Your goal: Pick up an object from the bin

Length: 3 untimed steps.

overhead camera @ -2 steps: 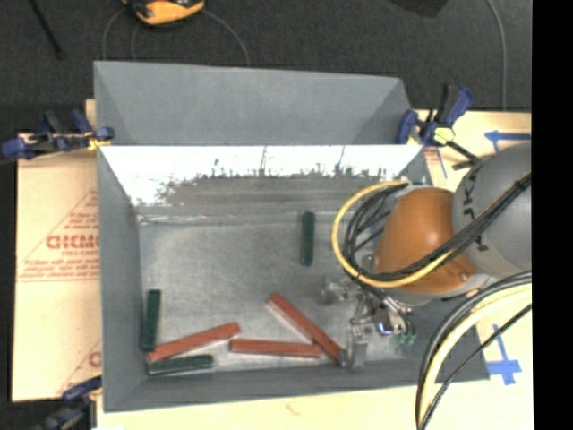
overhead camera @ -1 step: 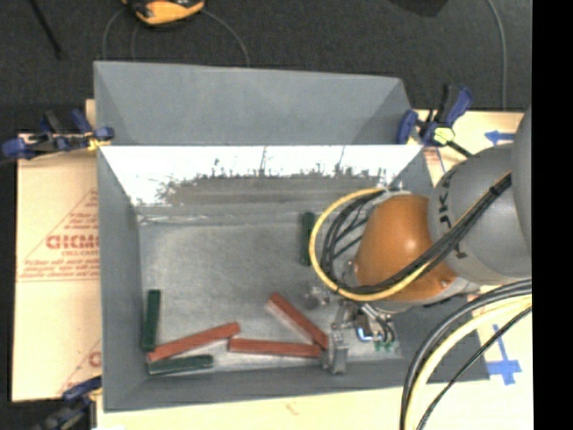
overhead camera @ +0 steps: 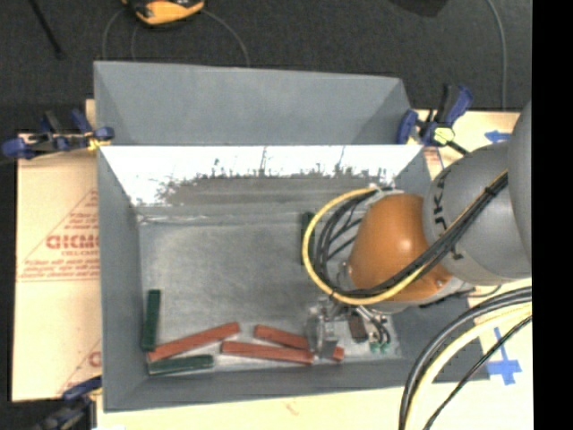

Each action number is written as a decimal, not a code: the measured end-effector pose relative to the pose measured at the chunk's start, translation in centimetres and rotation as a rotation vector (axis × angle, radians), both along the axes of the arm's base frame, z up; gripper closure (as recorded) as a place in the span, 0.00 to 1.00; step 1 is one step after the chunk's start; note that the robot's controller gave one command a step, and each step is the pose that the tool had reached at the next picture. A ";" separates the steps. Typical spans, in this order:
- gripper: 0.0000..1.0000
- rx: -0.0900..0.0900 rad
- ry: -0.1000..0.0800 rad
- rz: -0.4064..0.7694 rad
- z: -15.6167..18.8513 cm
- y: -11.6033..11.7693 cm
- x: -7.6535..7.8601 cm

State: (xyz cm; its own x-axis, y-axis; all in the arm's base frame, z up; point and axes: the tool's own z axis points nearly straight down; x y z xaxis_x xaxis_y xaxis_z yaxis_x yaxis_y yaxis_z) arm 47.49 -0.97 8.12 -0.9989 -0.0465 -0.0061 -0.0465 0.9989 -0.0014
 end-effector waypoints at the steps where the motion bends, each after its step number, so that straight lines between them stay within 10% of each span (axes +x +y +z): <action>1: 0.00 -0.001 -0.003 0.002 0.0 0.0 0.1; 2: 1.00 -0.001 0.002 0.005 -0.1 0.0 -0.1; 3: 1.00 -0.001 0.002 0.006 -0.1 0.0 -0.1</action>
Offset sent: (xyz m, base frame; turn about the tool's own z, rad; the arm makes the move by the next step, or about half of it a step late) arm 0.0000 0.0000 0.0000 0.0000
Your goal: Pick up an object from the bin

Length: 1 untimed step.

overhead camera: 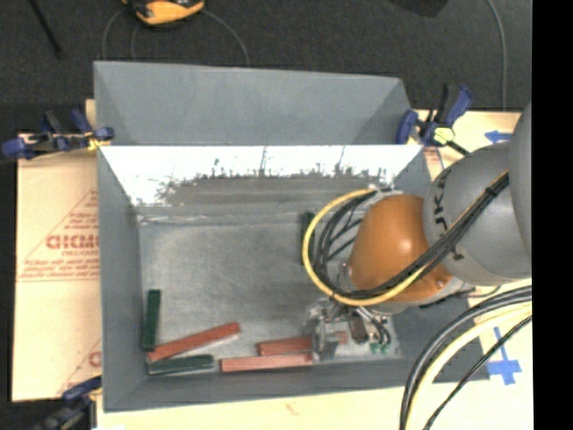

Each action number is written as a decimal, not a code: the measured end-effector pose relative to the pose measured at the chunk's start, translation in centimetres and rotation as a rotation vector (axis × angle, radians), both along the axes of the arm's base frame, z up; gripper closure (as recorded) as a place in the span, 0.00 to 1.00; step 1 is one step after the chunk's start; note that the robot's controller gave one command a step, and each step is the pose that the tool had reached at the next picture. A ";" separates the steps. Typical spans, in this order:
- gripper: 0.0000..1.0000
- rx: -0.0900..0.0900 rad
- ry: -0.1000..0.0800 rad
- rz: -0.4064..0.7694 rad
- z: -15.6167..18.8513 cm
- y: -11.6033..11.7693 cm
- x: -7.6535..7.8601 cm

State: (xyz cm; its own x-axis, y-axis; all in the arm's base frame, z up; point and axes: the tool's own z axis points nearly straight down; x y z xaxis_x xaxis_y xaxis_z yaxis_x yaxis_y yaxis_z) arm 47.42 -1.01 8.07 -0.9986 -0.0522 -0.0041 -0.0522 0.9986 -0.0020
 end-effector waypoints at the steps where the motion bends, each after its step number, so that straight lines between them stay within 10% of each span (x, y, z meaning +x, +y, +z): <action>1: 1.00 0.001 -0.001 -0.039 15.6 -3.0 1.1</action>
Offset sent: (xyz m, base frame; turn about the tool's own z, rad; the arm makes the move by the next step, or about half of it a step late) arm 0.0000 0.0000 0.0000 0.0000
